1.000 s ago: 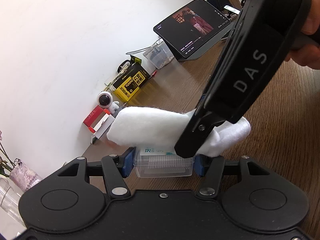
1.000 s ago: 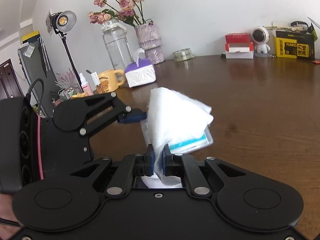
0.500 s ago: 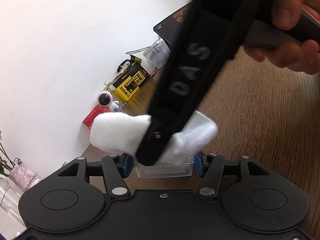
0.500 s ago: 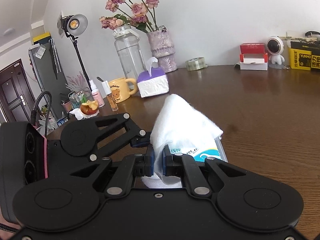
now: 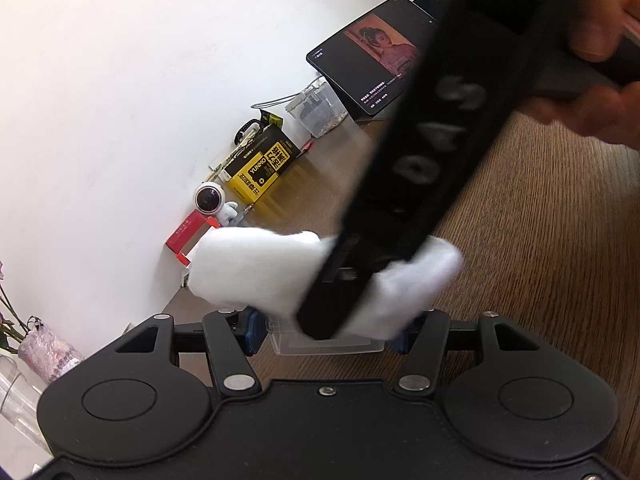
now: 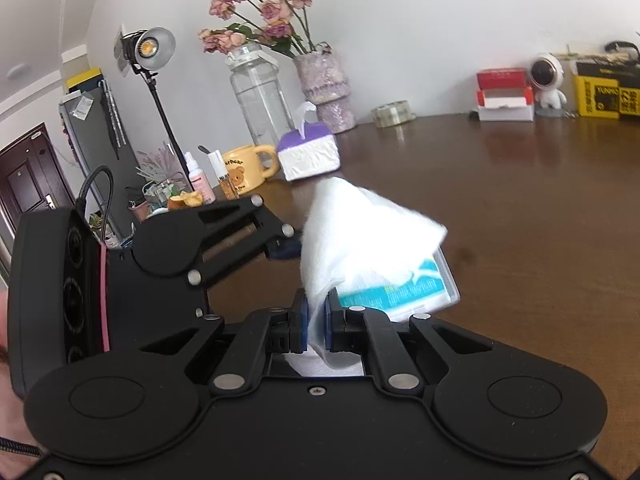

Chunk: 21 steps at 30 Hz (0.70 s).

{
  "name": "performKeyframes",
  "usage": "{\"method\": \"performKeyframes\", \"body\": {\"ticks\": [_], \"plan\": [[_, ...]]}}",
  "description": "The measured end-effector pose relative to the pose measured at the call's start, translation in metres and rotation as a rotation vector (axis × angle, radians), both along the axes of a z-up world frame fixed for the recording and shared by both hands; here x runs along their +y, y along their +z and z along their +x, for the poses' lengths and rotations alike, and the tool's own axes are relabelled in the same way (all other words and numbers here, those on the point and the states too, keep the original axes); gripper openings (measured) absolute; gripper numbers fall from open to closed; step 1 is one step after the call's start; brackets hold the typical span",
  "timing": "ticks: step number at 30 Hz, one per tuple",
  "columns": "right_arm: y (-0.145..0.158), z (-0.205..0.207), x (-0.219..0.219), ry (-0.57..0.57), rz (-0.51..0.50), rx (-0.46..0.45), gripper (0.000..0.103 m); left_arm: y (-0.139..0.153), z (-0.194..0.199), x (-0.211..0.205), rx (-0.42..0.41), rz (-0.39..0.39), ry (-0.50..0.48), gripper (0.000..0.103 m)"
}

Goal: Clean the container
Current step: 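Press the tissue down onto the box lid with the right gripper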

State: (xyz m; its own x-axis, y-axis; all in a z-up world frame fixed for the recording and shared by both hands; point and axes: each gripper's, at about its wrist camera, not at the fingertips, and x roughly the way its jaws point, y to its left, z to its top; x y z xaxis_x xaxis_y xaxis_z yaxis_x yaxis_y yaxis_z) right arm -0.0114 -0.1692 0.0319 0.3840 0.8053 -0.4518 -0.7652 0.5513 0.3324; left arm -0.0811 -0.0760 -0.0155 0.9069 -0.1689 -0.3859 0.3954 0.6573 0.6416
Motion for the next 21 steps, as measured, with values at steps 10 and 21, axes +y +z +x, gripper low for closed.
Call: {"method": "performKeyframes", "body": {"ticks": [10, 21], "plan": [[0.001, 0.003, 0.009, 0.003, 0.006, -0.01, 0.008, -0.001, -0.003, -0.003, 0.001, -0.001, 0.008, 0.057], [-0.008, -0.003, -0.006, -0.018, 0.008, 0.031, 0.008, -0.002, -0.01, -0.008, -0.003, 0.001, 0.004, 0.056]]}}
